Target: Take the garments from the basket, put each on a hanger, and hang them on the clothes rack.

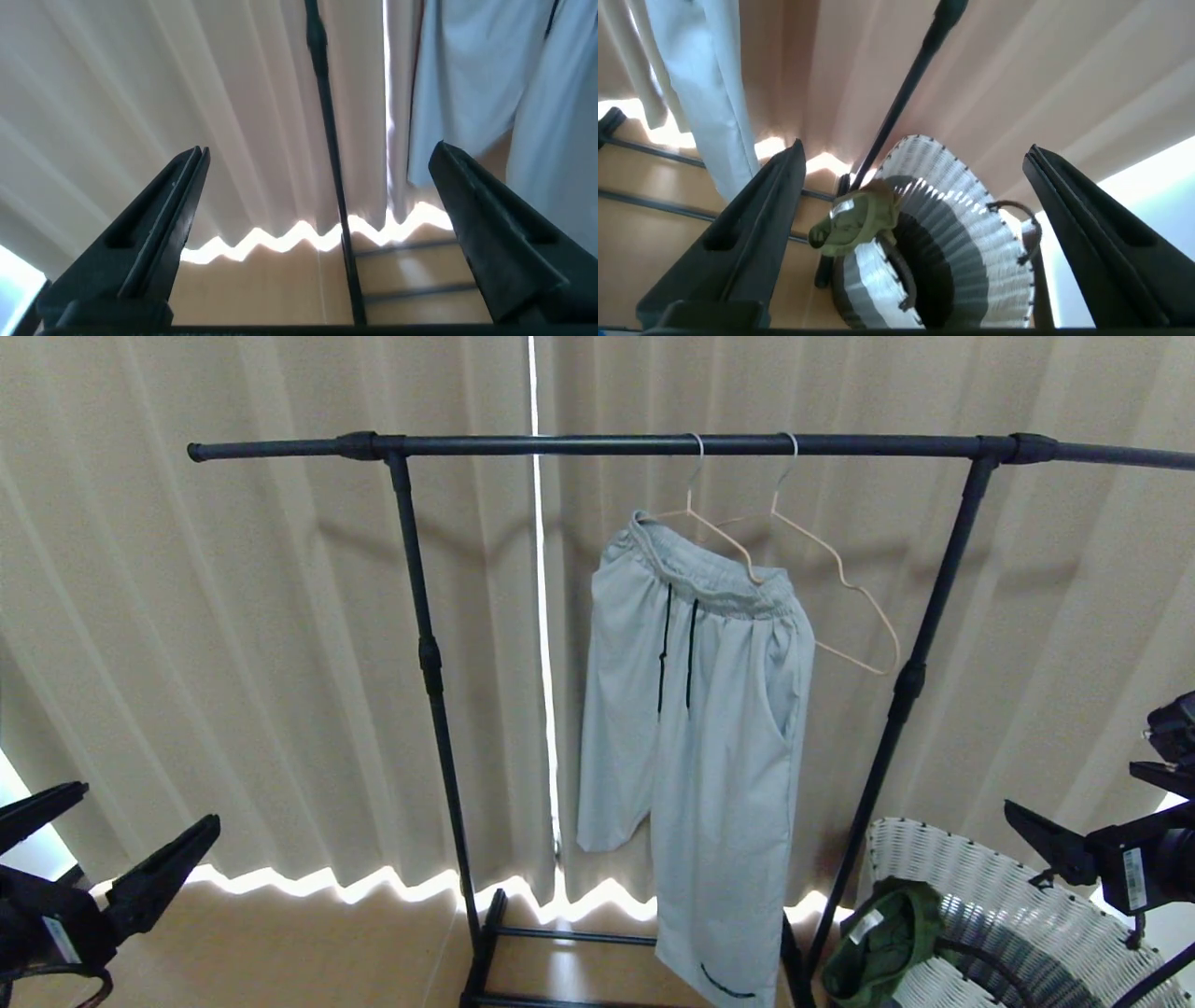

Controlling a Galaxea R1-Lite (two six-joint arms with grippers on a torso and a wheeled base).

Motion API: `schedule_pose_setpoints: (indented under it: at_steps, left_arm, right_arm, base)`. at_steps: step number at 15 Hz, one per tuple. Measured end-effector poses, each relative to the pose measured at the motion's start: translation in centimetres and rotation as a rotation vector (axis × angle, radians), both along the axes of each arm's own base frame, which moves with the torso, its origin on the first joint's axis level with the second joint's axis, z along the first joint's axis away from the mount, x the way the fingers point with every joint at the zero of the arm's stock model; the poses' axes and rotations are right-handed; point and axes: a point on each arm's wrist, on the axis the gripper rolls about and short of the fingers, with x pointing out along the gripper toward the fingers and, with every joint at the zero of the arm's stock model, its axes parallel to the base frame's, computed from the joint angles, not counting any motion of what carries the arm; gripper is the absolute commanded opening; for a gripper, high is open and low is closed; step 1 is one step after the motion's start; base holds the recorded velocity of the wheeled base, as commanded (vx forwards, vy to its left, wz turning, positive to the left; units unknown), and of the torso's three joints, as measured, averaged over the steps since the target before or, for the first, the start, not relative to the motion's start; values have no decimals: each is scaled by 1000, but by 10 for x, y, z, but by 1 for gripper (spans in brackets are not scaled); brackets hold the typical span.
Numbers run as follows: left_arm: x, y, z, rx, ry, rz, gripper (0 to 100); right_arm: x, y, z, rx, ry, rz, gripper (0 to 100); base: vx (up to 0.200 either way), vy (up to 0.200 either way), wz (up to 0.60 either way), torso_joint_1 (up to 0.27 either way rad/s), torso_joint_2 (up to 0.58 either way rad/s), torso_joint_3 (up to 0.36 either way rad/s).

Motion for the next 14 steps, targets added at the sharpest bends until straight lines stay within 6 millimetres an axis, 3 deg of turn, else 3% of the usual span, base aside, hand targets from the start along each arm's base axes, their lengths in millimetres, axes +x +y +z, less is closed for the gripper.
schedule_pose_setpoints:
  at_steps: [2, 8, 14]
  left_arm:
    - [-2, -1, -8, -17, 32, -2, 100]
    - [5, 0, -5, -18, 36, -2, 100]
    - [8, -8, -3, -55, 42, -67, 100]
  right_arm:
    - [2, 0, -2, -4, 13, -3, 100]
    - [2, 0, -14, -21, 61, -1, 100]
    - [-2, -1, -23, -53, 100, 10, 100]
  base:
    - [0, 0, 0, -164, 461, 283]
    - [0, 0, 0, -145, 455, 308]
    - [0, 0, 0, -23, 98, 66]
